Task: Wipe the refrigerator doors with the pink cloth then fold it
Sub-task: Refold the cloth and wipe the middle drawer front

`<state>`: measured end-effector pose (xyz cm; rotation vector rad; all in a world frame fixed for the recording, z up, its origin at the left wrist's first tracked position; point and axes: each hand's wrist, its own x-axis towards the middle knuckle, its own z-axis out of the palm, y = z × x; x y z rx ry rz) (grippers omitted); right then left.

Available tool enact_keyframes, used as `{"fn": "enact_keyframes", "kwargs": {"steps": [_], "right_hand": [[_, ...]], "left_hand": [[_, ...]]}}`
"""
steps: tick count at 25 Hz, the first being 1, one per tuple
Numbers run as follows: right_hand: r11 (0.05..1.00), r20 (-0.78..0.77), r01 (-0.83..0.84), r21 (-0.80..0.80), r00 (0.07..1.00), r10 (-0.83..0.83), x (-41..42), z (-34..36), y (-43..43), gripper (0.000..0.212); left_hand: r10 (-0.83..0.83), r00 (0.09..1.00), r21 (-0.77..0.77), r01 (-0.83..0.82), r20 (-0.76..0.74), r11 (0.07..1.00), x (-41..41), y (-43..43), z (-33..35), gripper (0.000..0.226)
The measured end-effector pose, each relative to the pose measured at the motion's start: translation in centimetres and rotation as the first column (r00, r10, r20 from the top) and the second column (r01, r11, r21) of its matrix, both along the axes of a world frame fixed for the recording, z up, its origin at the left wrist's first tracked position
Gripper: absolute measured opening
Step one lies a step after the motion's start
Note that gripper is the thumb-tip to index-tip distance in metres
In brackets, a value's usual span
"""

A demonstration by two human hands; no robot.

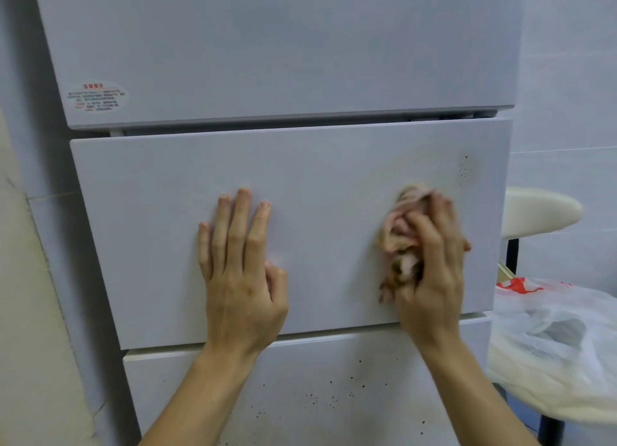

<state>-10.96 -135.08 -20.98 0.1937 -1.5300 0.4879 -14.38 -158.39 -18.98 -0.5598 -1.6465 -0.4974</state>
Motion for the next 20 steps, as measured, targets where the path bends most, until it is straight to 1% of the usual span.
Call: {"fn": "enact_keyframes", "kwargs": {"steps": [2,3,4,6,7,8,10,12,13,14,16,18,20], "right_hand": [[0.983,-0.025,-0.010,-0.183,1.000,0.005,-0.3,1.8,-0.4,0.051],[0.977,-0.036,0.000,-0.213,0.999,-0.008,-0.5,2.5,-1.3,0.054],[0.985,-0.048,0.028,-0.168,0.998,-0.036,-0.8,2.6,-2.4,0.055],[0.991,-0.062,0.097,0.097,0.994,-0.092,-1.5,1.3,-4.4,0.055],[0.975,-0.050,0.095,0.201,0.995,-0.087,-1.5,0.4,-5.0,0.055],[0.960,-0.030,0.084,0.266,0.996,-0.079,-1.5,-0.5,-5.0,0.055],[0.943,-0.019,0.065,0.326,0.998,-0.062,-1.2,-1.6,-3.9,0.048],[0.936,-0.002,0.054,0.347,0.998,-0.057,-0.8,-2.6,-2.0,0.043],[0.944,0.010,0.046,0.327,0.999,-0.051,-0.6,-3.0,-0.9,0.044],[0.962,0.023,0.038,0.271,0.999,-0.045,-0.5,-3.3,0.4,0.047],[0.998,0.043,0.014,0.058,0.999,-0.017,-0.1,-3.0,2.3,0.060],[0.986,0.026,-0.013,-0.168,1.000,0.018,-0.1,-1.1,3.4,0.059],[0.958,-0.013,0.016,-0.285,1.000,-0.021,-0.3,1.7,3.4,0.060]], "left_hand": [[-0.006,1.000,0.012,0.006,0.010,1.000,-0.1,0.2,0.1,0.073],[-0.002,1.000,0.007,0.002,0.010,1.000,-0.1,0.4,0.2,0.073],[0.008,1.000,-0.011,-0.008,-0.001,1.000,-0.1,0.8,0.3,0.073],[0.031,0.999,-0.064,-0.034,-0.038,0.997,0.0,1.9,0.6,0.071],[0.028,0.998,-0.075,-0.032,-0.047,0.997,0.0,2.5,0.7,0.070],[0.025,0.999,-0.066,-0.028,-0.048,0.997,0.1,3.1,0.7,0.070],[0.032,0.998,-0.036,-0.033,-0.045,0.999,0.2,3.8,0.6,0.069],[0.036,0.998,-0.027,-0.038,-0.060,0.999,0.1,3.7,0.4,0.068],[0.035,0.997,-0.029,-0.037,-0.067,0.999,0.0,3.5,0.3,0.067],[0.034,0.997,-0.033,-0.036,-0.067,0.999,-0.1,3.4,0.4,0.066],[0.026,0.998,-0.036,-0.028,-0.057,0.999,-0.1,3.4,0.4,0.065],[0.035,0.998,-0.026,-0.037,-0.059,0.999,-0.1,3.6,0.5,0.065],[0.044,0.997,-0.016,-0.045,-0.060,0.999,-0.1,3.8,0.4,0.065]]}}
